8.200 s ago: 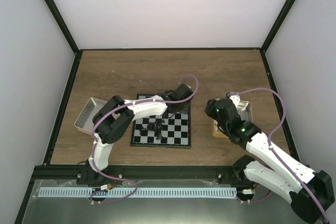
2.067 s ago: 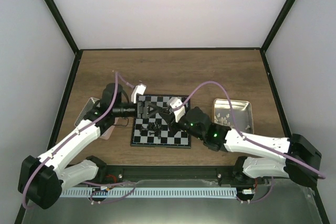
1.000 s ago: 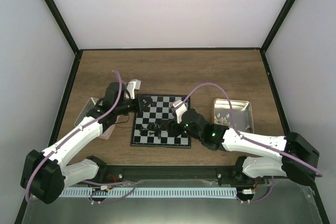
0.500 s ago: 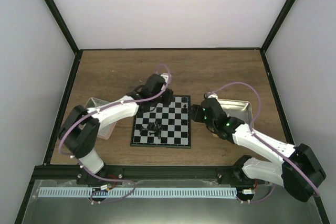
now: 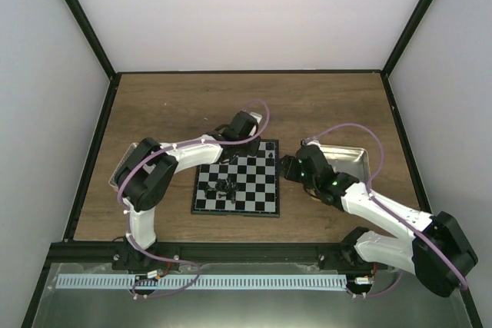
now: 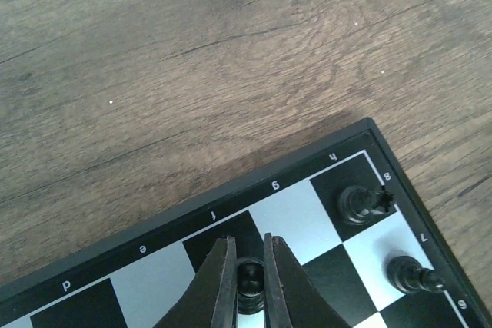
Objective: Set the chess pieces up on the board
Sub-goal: Place the chess piece on the chessboard.
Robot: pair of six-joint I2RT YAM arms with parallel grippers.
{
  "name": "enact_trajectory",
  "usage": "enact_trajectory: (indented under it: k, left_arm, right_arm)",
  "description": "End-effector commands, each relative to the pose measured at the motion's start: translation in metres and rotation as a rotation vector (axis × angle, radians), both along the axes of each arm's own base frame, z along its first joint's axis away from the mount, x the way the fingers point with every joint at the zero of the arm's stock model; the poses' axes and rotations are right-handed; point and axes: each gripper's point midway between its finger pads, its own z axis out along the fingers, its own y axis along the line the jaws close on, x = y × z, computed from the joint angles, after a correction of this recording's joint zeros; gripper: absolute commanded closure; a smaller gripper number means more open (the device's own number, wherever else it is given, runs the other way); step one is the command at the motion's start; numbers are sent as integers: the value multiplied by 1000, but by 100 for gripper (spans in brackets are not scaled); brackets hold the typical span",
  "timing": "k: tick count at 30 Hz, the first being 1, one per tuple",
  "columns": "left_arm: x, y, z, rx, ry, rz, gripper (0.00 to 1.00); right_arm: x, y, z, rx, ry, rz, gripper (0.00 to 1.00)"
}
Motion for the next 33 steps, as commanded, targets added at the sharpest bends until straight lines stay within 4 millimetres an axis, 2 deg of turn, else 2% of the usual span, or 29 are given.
enact_trajectory:
  k: [1, 5, 14, 16, 19, 21, 27, 30, 33]
  left_arm:
    - [11, -2, -2, 31, -37, -13, 96]
    - [11, -1, -11, 36, -31, -23, 96]
    - [16, 0, -15, 23, -36, -24, 93]
    - [15, 1, -14, 29, -36, -25, 88]
    - [11, 3, -9, 22, -37, -32, 72]
    - [8, 2, -1, 5, -42, -40, 67]
    - [6, 7, 45, -75, -84, -6, 55]
    - [5, 20, 65, -102, -103, 49, 53]
    - [1, 43, 84, -129, -121, 135, 51]
  right_arm:
    - [3, 0, -2, 2, 8, -9, 31]
    - [4, 0, -2, -3, 11, -7, 31]
    - [5, 1, -1, -5, 17, -8, 31]
    - [5, 1, 0, -2, 16, -8, 31]
    - [5, 2, 1, 0, 16, -8, 31]
    - [5, 3, 3, 4, 13, -6, 31]
    - [7, 8, 7, 14, 14, 14, 31]
    - [7, 17, 10, 23, 13, 60, 31]
    - [4, 31, 12, 34, 18, 150, 32]
